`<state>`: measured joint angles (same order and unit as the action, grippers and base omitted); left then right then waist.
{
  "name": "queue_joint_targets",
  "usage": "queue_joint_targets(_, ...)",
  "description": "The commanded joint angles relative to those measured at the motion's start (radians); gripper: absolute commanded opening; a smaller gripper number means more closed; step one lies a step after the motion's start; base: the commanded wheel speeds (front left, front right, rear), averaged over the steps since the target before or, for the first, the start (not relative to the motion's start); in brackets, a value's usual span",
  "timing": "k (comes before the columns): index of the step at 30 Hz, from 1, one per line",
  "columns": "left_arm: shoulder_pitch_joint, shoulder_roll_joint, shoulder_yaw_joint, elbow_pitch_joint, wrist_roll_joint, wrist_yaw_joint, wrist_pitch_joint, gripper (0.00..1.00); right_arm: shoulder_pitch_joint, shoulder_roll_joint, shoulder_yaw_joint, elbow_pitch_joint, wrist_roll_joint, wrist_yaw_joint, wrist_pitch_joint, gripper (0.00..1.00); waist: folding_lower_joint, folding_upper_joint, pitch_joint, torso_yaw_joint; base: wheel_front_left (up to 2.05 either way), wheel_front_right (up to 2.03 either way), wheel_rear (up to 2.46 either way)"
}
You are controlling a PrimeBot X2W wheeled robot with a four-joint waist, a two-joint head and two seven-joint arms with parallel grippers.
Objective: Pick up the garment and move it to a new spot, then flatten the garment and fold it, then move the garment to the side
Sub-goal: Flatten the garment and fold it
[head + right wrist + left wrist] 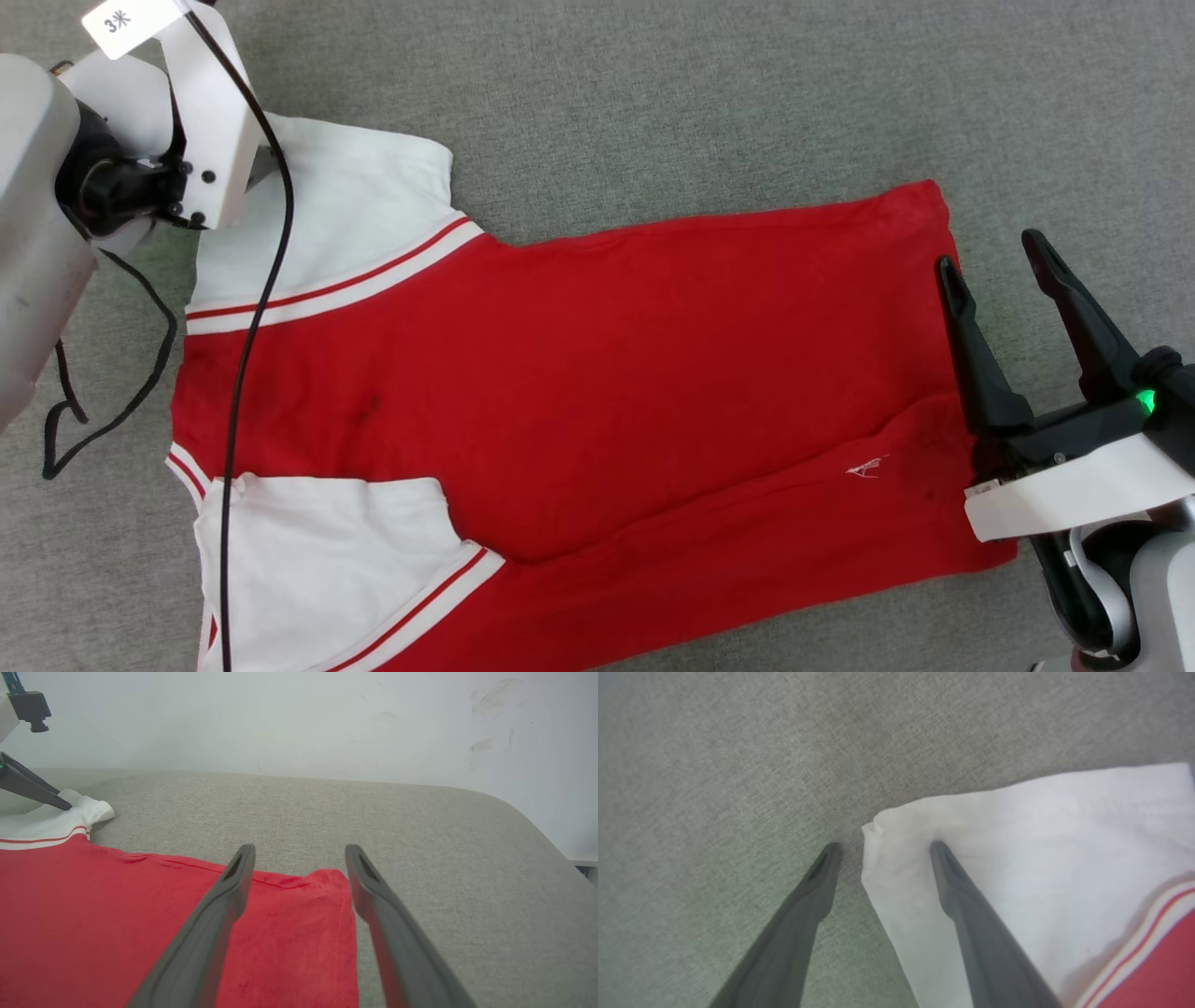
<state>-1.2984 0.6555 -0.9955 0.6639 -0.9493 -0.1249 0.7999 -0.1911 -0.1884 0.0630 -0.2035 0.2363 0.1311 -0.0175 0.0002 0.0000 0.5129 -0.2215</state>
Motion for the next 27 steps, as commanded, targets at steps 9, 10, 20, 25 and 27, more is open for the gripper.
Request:
queue_joint_targets(9,0.048,0.009,-0.079,-0.053,-0.018,-0.004,-0.007,0.0,-0.045,-0.01,-0.023,0.027,0.001,-0.001,-0.021,1.0,-0.0002,0.0,0.001,0.01,0.0,0.0,0.0)
queue_joint_targets(10,0.043,0.013,-0.083,-0.073,-0.019,-0.004,-0.029,0.0,-0.051,-0.018,-0.029,0.026,0.002,-0.001,-0.022,1.0,-0.0002,0.0,-0.006,0.011,0.0,0.0,0.0)
queue_joint_targets(20,0.054,0.052,-0.122,-0.194,-0.025,-0.004,-0.2,0.0,-0.164,-0.219,-0.048,0.003,0.07,-0.001,0.178,1.0,-0.0002,0.0,-0.108,0.057,0.0,0.0,0.0)
queue_joint_targets(25,0.075,0.044,-0.131,-0.22,-0.019,-0.005,-0.262,0.0,-0.238,-0.374,0.025,0.058,0.176,-0.001,0.388,1.0,-0.0002,0.0,-0.143,0.09,0.0,0.0,0.0)
queue_joint_targets(27,0.081,0.037,-0.133,-0.232,-0.012,-0.005,-0.284,0.0,-0.268,-0.43,0.068,0.092,0.23,-0.001,0.478,1.0,-0.0002,0.0,-0.151,0.104,0.0,0.0,0.0)
